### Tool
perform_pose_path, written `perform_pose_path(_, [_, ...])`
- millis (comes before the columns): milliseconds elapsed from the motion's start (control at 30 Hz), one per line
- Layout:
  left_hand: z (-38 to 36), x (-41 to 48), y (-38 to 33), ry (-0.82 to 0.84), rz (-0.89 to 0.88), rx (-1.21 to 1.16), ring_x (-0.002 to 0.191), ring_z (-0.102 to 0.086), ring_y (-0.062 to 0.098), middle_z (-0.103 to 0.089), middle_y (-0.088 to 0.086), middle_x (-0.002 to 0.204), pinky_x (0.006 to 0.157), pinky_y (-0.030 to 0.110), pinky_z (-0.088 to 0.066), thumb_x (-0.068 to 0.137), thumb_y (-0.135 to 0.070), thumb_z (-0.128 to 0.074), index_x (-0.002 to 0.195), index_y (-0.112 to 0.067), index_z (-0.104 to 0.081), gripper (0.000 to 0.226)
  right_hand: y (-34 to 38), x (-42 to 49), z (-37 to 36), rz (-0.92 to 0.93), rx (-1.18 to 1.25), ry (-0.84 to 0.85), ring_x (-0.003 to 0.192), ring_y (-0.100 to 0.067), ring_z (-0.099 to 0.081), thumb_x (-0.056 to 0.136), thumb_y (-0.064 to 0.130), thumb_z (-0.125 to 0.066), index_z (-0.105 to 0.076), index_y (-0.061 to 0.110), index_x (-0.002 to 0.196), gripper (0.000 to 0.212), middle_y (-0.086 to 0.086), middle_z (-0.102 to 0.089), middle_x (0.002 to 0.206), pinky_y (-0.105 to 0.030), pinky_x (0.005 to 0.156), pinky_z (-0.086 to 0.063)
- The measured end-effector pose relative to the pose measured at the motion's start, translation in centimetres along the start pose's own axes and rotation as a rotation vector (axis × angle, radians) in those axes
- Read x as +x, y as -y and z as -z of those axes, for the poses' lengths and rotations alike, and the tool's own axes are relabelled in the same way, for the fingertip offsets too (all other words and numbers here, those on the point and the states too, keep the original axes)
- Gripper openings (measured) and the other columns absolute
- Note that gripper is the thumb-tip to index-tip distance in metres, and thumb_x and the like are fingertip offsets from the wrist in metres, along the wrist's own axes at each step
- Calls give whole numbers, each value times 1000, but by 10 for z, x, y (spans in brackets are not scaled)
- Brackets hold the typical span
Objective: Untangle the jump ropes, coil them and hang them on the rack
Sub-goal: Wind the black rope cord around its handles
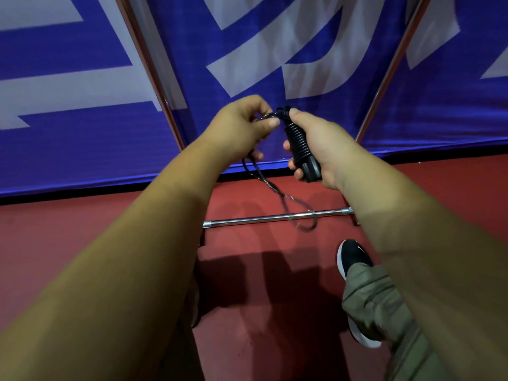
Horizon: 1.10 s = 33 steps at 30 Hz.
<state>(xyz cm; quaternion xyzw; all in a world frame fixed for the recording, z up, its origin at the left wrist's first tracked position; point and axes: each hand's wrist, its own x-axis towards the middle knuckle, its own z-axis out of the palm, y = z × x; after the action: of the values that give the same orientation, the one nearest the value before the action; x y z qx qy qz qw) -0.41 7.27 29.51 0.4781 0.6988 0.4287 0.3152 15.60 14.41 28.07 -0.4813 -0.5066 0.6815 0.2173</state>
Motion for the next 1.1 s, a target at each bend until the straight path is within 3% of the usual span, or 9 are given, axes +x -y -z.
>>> perform_pose_path(100, [-4, 3, -2, 63, 66, -284, 57, -35, 13, -48, 2, 73, 54, 28, -39, 107, -37, -60, 97, -9, -64, 30, 1, 1, 3, 8, -5, -17, 61, -27, -62, 102, 60, -61, -65, 24, 122, 42, -6, -71, 95, -31, 52, -48])
perform_pose_path(200, [1, 6, 0, 126, 62, -304, 58, -36, 13, -50, 1, 73, 57, 29, -32, 109, -27, -55, 96, -12, -69, 25, 0, 3, 8, 8, -19, -29, 62, -27, -63, 100, 62, -62, -65, 21, 122, 47, -6, -72, 95, -33, 53, -49])
perform_pose_path(333, [10, 6, 9, 193, 20, -126, 69, -49, 11, -62, 0, 82, 68, 29, -44, 104, -10, -61, 90, -22, -72, 21, 4, 1, 12, 23, -34, -19, 61, -26, -62, 98, 62, -65, -66, 20, 123, 48, -6, -73, 95, -32, 53, -48])
perform_pose_path(467, [19, 4, 8, 177, 55, 132, 79, -65, 13, -72, 3, 85, 88, 37, -61, 95, -12, -77, 95, -20, -78, 8, 6, -5, 12, 32, -67, 16, 61, -26, -62, 96, 61, -69, -70, 20, 118, 46, -6, -74, 91, -32, 52, -47])
perform_pose_path(600, [19, 0, 3, 178, 73, 341, 72, -74, 9, -78, -3, 75, 77, 33, -63, 87, -18, -86, 91, -20, -75, 11, 4, -10, 6, 34, -115, 88, 63, -28, -62, 92, 63, -72, -70, 21, 118, 49, -5, -73, 89, -32, 54, -46])
perform_pose_path(700, [16, -1, 3, 198, 106, 308, 78, -79, 17, -79, 12, 87, 82, 40, -66, 93, -14, -80, 96, -12, -74, 7, 3, -11, 4, 34, -145, 129, 63, -28, -61, 91, 61, -76, -70, 16, 114, 51, -6, -73, 86, -32, 53, -46])
perform_pose_path(833, [14, -5, 4, 227, 149, 302, 81, -80, 19, -78, 11, 98, 77, 43, -67, 99, -19, -73, 100, -14, -79, 8, 3, -12, 5, -12, -186, 227, 58, -25, -60, 93, 61, -72, -72, 10, 110, 55, -7, -71, 84, -31, 53, -46])
perform_pose_path(1000, [20, -7, 0, 192, 88, 362, 70, -77, 12, -77, -5, 73, 68, 32, -66, 97, -4, -68, 82, -21, -77, 24, 4, -17, 9, -120, -197, 485, 55, -20, -53, 100, 64, -59, -67, 13, 110, 52, -3, -60, 79, -28, 51, -40])
perform_pose_path(1100, [22, -10, -2, 217, 26, 346, 73, -76, 13, -77, 6, 77, 64, 25, -62, 94, 1, -66, 85, -17, -80, 24, 3, -23, 11, -194, -164, 616, 55, -20, -48, 99, 63, -57, -69, 10, 115, 56, -3, -56, 78, -26, 49, -37])
